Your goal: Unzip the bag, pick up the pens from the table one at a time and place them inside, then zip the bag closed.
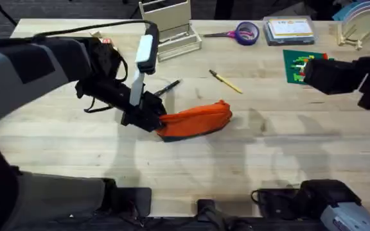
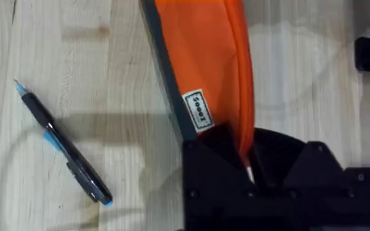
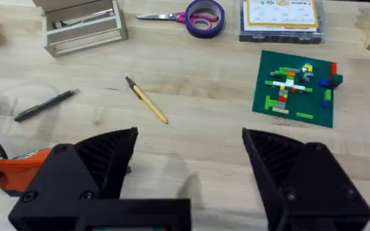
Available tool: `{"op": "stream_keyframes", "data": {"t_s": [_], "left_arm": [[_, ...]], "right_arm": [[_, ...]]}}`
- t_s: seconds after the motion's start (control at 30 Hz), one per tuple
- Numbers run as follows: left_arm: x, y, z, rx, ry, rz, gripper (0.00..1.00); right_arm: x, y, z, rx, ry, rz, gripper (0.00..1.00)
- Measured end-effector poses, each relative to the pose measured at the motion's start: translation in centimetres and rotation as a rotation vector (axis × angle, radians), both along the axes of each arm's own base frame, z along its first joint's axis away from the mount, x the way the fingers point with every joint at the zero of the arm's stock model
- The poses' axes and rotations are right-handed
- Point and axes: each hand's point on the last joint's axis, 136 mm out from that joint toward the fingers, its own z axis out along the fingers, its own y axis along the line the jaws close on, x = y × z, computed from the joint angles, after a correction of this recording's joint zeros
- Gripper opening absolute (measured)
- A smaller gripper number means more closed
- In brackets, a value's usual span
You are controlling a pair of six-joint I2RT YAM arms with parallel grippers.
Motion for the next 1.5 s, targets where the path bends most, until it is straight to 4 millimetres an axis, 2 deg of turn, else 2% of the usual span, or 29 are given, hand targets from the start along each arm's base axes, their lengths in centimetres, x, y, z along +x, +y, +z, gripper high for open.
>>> {"op": "stream_keyframes", "data": {"t_s": [0.07,0.37,0.63,0.67,0.87,1.07,1.23,1.5], "left_arm": [[0.1,0.0,0.0,-0.001,-0.002,0.000,0.050],[0.1,0.0,0.0,-0.003,-0.002,0.001,0.043],[0.0,0.0,0.0,-0.003,-0.002,0.001,0.043],[0.0,0.0,0.0,-0.003,-0.002,0.001,0.043],[0.0,0.0,0.0,-0.003,-0.002,0.001,0.043],[0.0,0.0,0.0,-0.003,-0.001,0.000,0.045],[0.0,0.0,0.0,-0.003,-0.001,0.000,0.044],[0.0,0.0,0.0,-0.003,-0.001,0.001,0.044]], "right_arm": [[-0.1,0.0,-0.1,0.001,0.005,0.000,0.998],[0.1,2.3,-0.3,0.072,0.024,0.112,0.997],[1.5,4.6,-2.6,0.152,0.151,0.226,0.997],[2.0,5.5,-3.3,0.174,0.198,0.255,0.998],[3.1,7.8,-3.6,0.188,0.256,0.330,0.998],[3.8,9.6,-6.6,0.196,0.386,0.367,0.998],[3.1,9.9,-10.0,0.266,0.591,0.286,0.998],[3.8,10.1,-12.8,0.330,0.725,0.196,0.998]]}}
